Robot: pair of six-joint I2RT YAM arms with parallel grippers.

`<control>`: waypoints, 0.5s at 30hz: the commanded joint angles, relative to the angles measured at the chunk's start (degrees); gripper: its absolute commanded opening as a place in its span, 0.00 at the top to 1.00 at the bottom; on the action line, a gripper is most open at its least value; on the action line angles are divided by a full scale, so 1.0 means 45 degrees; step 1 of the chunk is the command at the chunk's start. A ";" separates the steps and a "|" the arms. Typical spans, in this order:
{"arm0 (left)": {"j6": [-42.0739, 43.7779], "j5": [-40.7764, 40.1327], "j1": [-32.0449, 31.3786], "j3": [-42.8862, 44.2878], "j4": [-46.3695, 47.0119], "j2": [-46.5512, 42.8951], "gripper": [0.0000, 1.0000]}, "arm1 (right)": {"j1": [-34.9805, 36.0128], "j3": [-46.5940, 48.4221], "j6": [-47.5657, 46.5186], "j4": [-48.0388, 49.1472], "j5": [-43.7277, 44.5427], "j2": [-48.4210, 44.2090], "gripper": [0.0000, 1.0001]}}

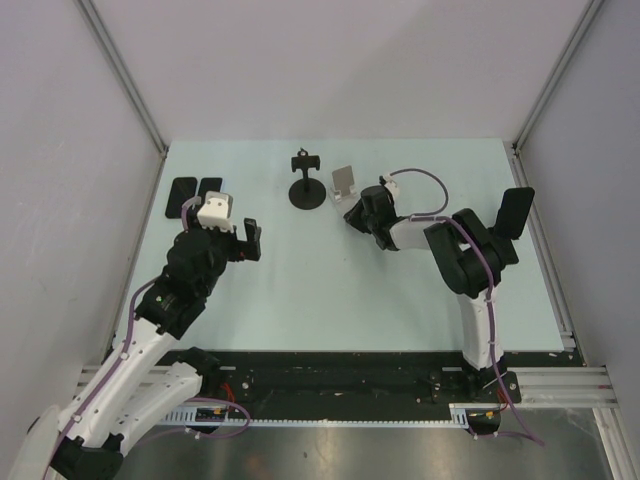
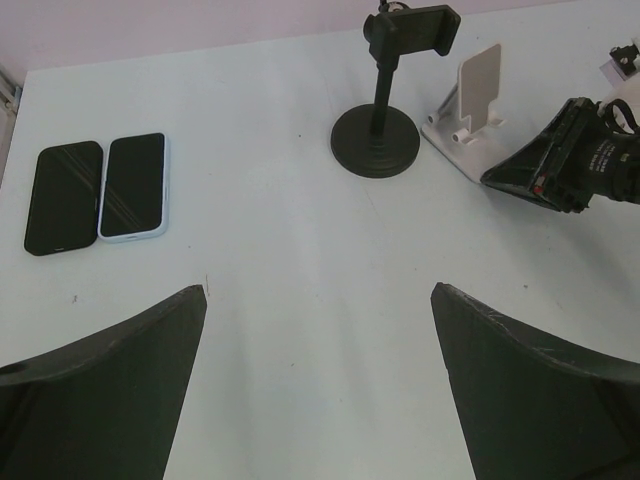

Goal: Remove the phone from the phone stand

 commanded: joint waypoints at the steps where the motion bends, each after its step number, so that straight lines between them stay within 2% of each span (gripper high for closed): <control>1: 0.0340 0.0139 -0.0070 -0.0050 0.0414 0.0045 0.00 | 0.0217 -0.0033 0.1197 0.1061 0.0703 0.0886 0.79; 9: 0.0359 0.0080 -0.0070 -0.0069 0.0433 0.0084 0.00 | 0.0432 0.0006 0.1920 0.3131 0.0957 0.1471 0.79; 15: 0.0379 0.0041 -0.0050 -0.0089 0.0414 0.0084 0.00 | 0.0432 0.0572 0.1726 0.3522 0.0567 0.2058 0.75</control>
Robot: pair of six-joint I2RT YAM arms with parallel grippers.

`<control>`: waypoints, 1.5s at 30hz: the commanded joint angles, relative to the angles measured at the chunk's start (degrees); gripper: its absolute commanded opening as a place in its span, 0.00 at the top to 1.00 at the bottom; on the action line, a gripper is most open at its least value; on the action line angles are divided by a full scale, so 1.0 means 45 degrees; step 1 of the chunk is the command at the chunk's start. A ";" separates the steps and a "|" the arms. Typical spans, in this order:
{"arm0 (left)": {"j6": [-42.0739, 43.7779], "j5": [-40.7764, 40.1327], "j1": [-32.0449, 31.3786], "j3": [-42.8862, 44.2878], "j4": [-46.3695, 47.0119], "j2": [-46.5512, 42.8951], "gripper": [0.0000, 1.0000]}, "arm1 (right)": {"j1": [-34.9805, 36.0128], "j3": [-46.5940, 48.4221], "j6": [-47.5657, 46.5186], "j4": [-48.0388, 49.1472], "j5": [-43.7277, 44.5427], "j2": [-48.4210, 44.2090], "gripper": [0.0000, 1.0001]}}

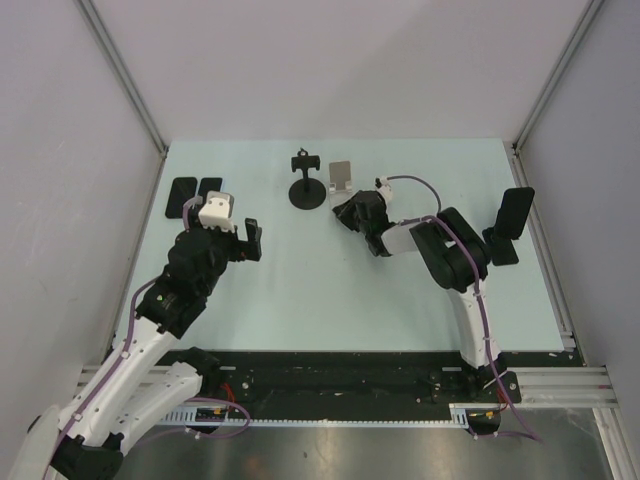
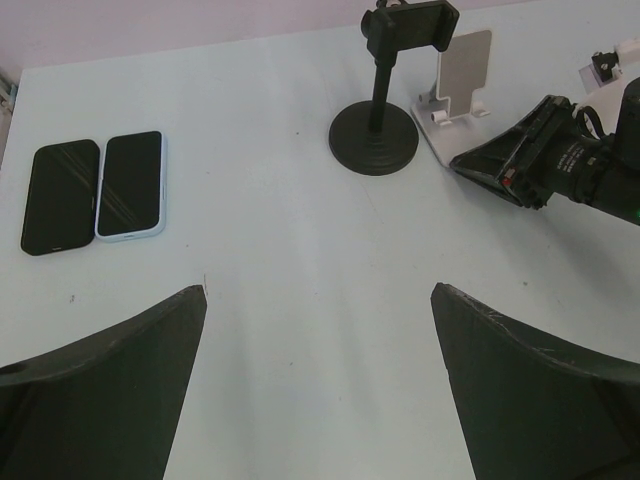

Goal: Remove the phone from the phone stand

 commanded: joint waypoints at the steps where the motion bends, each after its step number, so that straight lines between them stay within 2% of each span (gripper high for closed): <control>1: 0.0374 -0.0051 -0.0050 -0.0089 0.0433 -0.0018 0.00 | 0.0068 0.0465 -0.0086 0.0264 0.0086 0.0717 0.73; 10: 0.0393 -0.0070 -0.0050 -0.0108 0.0434 0.0021 0.00 | 0.0010 0.1266 -0.0866 0.0362 -0.0559 0.1128 0.69; 14: 0.0413 -0.0032 -0.0050 -0.0108 0.0472 0.0021 0.00 | 0.0029 0.1286 -0.1334 -0.0512 -0.0872 0.0563 0.67; 18: 0.0393 0.0046 -0.0031 -0.0108 0.0472 0.0002 0.00 | 0.0205 0.1208 -0.2563 -0.2076 -0.1202 -0.0724 0.64; 24: 0.0432 -0.0089 -0.0050 -0.0089 0.0473 -0.0251 0.00 | 0.0283 0.0135 -0.5063 -0.4283 -0.1088 -0.3809 0.57; 30: 0.0452 -0.0149 -0.0031 -0.0050 0.0453 -0.0778 0.00 | -0.0536 -0.0920 -0.7661 -0.7057 0.0142 -0.7266 0.43; 34: 0.0413 -0.0052 -0.0030 -0.0030 0.0453 -0.1013 0.00 | -0.1862 -0.1291 -0.9049 -0.9338 0.1158 -0.9219 0.40; 36: 0.0374 0.0046 -0.0031 -0.0030 0.0472 -0.1053 0.00 | -0.3110 -0.1408 -0.9594 -0.9869 0.1393 -1.0275 0.37; 38: 0.0374 0.0163 -0.0050 -0.0011 0.0473 -0.1111 0.00 | -0.4029 -0.1448 -0.9792 -1.0435 0.1026 -1.0823 0.34; 39: 0.0354 0.0183 -0.0050 -0.0011 0.0453 -0.1112 0.00 | -0.5155 -0.1448 -0.9812 -1.0593 0.0733 -1.1367 0.33; 41: 0.0374 0.0164 -0.0031 -0.0011 0.0472 -0.1150 0.00 | -0.6312 -0.1468 -0.9657 -1.0867 -0.0105 -1.1800 0.31; 42: 0.0393 0.0144 -0.0031 -0.0011 0.0453 -0.1189 0.00 | -0.7324 -0.1468 -0.9637 -1.0907 -0.0245 -1.2111 0.30; 45: 0.0413 0.0066 -0.0031 -0.0030 0.0492 -0.1268 0.00 | -0.8967 -0.1448 -0.9696 -1.0946 -0.0305 -1.2329 0.26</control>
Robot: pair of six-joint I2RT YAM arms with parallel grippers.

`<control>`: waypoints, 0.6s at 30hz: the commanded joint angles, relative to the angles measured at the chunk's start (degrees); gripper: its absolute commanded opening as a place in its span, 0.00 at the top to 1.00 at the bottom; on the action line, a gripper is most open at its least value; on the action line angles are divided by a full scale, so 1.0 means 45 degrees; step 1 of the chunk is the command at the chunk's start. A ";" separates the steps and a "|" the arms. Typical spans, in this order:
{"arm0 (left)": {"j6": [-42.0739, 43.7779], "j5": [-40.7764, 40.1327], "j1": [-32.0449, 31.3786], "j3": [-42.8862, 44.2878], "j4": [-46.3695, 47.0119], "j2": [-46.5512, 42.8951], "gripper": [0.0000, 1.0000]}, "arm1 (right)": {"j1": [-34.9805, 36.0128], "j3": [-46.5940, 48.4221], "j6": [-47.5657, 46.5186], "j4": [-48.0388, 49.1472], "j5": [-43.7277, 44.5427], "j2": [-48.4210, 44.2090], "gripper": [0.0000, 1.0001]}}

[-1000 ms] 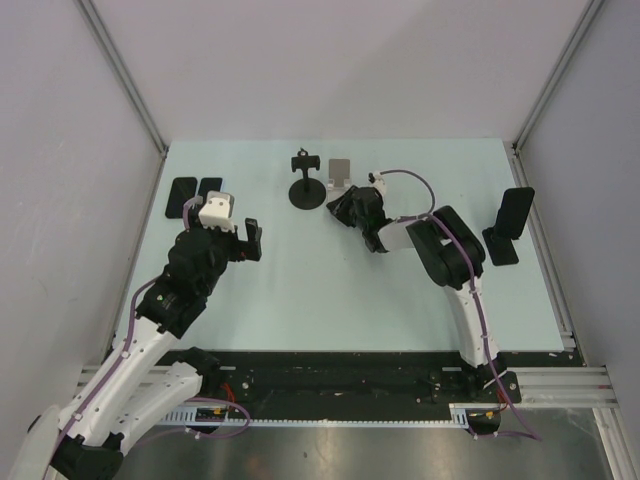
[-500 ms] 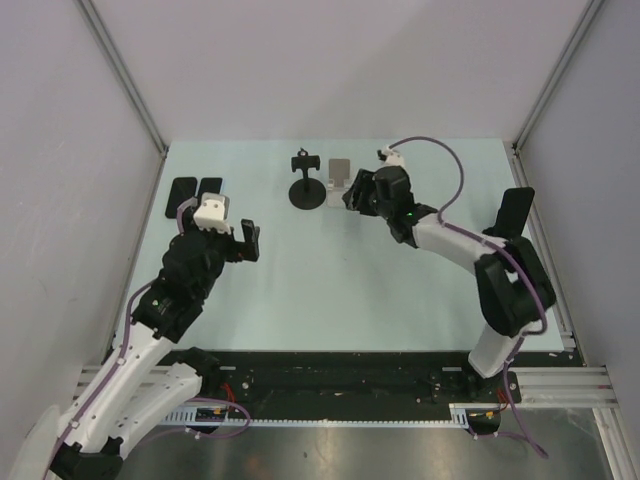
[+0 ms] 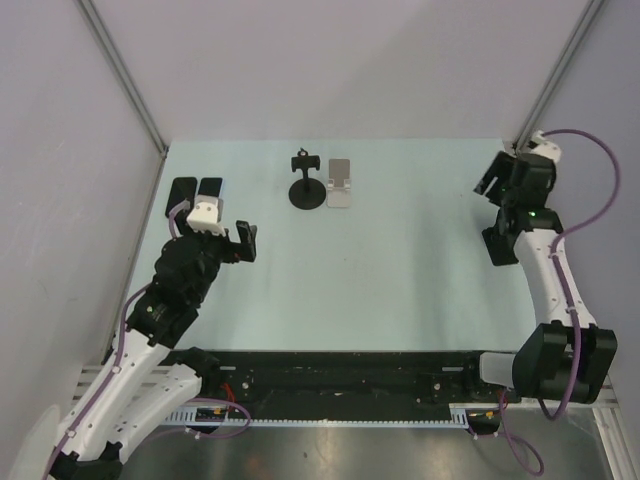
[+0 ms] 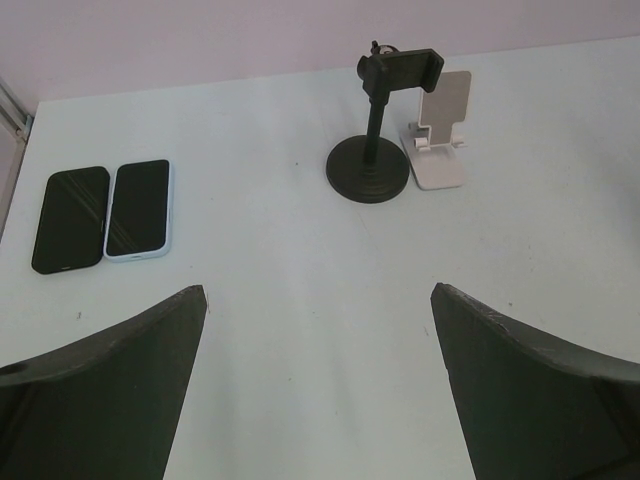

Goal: Remove the phone from the phone stand

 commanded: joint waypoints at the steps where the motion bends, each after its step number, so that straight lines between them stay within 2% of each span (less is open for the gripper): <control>1: 0.0403 0.0061 -0.0050 -0.0020 0.0405 -0.0282 0.00 | -0.1993 -0.0040 -0.0418 -0.0654 -0.0553 -0.0556 0.25; 2: 0.0423 0.0042 -0.0050 -0.0020 0.0404 -0.0282 0.00 | -0.2287 -0.0040 -0.0322 -0.0673 -0.0573 -0.0478 0.20; 4: 0.0423 0.0042 -0.0050 -0.0020 0.0424 -0.0321 0.00 | -0.3089 -0.0195 -0.0262 -0.0499 -0.0651 -0.0321 0.19; 5: 0.0442 0.0023 -0.0031 -0.0040 0.0405 -0.0341 0.00 | -0.3284 -0.0331 -0.0359 -0.0304 -0.0690 -0.0321 0.15; 9: 0.0442 0.0042 -0.0050 -0.0020 0.0404 -0.0341 0.00 | -0.3754 -0.1132 -0.1003 0.1449 -0.0846 -0.0360 0.00; 12: 0.0462 0.0023 -0.0089 -0.0020 0.0424 -0.0321 0.00 | -0.4125 -0.1368 -0.1257 0.2098 -0.1663 0.0010 0.00; 13: 0.0481 0.0022 -0.0089 -0.0020 0.0405 -0.0321 0.00 | -0.4319 -0.1368 -0.1297 0.2216 -0.2518 0.0282 0.00; 18: 0.0520 0.0003 -0.0226 -0.0040 0.0424 -0.0321 0.00 | -0.4438 -0.1485 -0.2192 0.3016 -0.3483 0.0617 0.00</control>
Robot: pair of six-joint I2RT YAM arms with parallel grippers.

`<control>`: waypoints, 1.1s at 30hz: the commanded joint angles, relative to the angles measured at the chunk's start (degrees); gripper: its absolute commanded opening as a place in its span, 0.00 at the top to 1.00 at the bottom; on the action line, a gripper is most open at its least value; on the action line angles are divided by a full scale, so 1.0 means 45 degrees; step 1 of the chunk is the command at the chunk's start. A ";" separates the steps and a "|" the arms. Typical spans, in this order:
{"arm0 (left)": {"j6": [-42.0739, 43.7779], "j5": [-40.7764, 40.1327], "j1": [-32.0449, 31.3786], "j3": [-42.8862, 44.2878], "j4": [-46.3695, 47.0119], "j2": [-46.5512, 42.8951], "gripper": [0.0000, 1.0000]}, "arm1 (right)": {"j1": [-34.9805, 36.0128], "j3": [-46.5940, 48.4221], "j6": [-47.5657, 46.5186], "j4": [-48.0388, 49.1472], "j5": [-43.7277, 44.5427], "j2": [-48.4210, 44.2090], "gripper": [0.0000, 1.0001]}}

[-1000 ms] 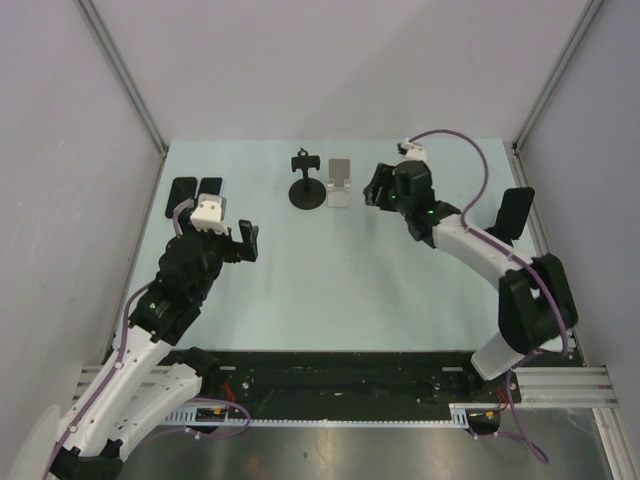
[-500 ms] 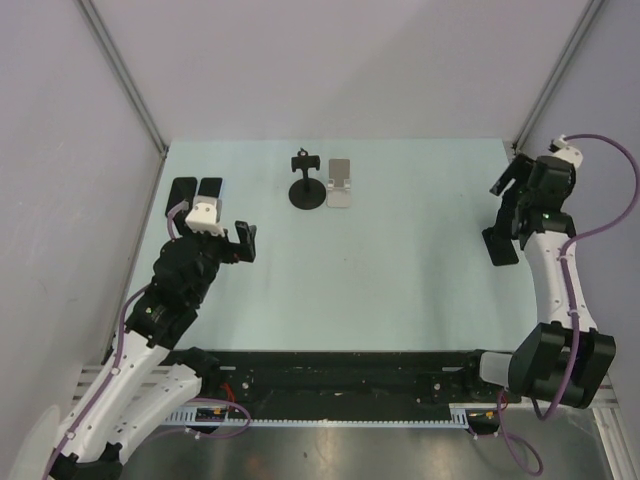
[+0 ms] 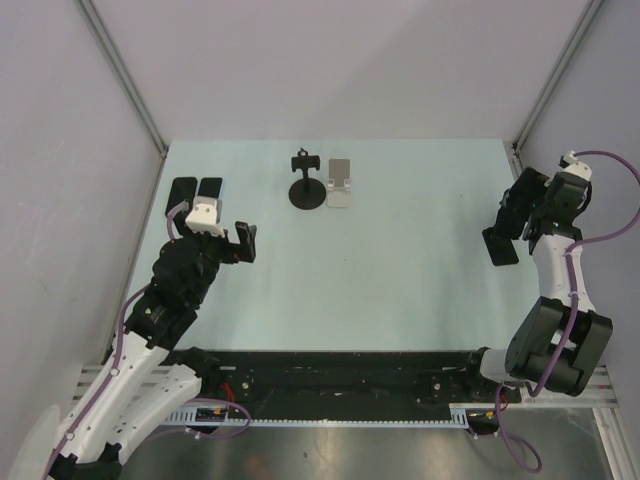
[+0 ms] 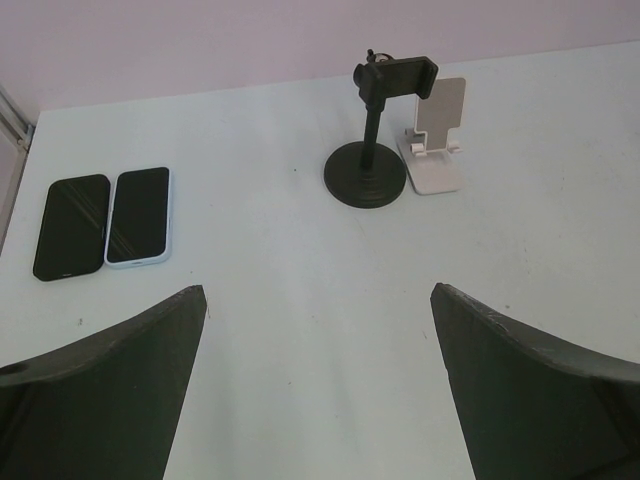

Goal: Remove the phone from the phone stand

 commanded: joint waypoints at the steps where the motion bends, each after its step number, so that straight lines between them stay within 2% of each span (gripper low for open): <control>1: 0.0443 0.0013 -0.0177 -0.0040 0.0371 -0.0083 0.00 | -0.0140 -0.0052 -0.1131 0.1875 -0.1394 0.0145 0.00; 11: 0.0560 0.0169 -0.0334 -0.0040 0.0390 0.0131 0.00 | -0.0394 -0.0052 -0.1757 0.2933 -0.2197 0.1024 0.00; 14: 0.0618 0.0285 -0.0334 -0.0040 0.0390 0.0171 0.00 | -0.0413 -0.0052 -0.2147 0.2992 -0.2098 0.1278 0.00; 24: 0.0677 0.0500 -0.0353 -0.0079 0.0449 0.0366 0.00 | -0.0453 -0.0111 -0.2870 0.3070 -0.3543 0.1981 0.01; 33: 0.0716 0.0501 -0.0353 -0.0137 0.0507 0.0483 0.00 | -0.0550 -0.0482 -0.2988 0.3460 -0.3759 0.2352 0.02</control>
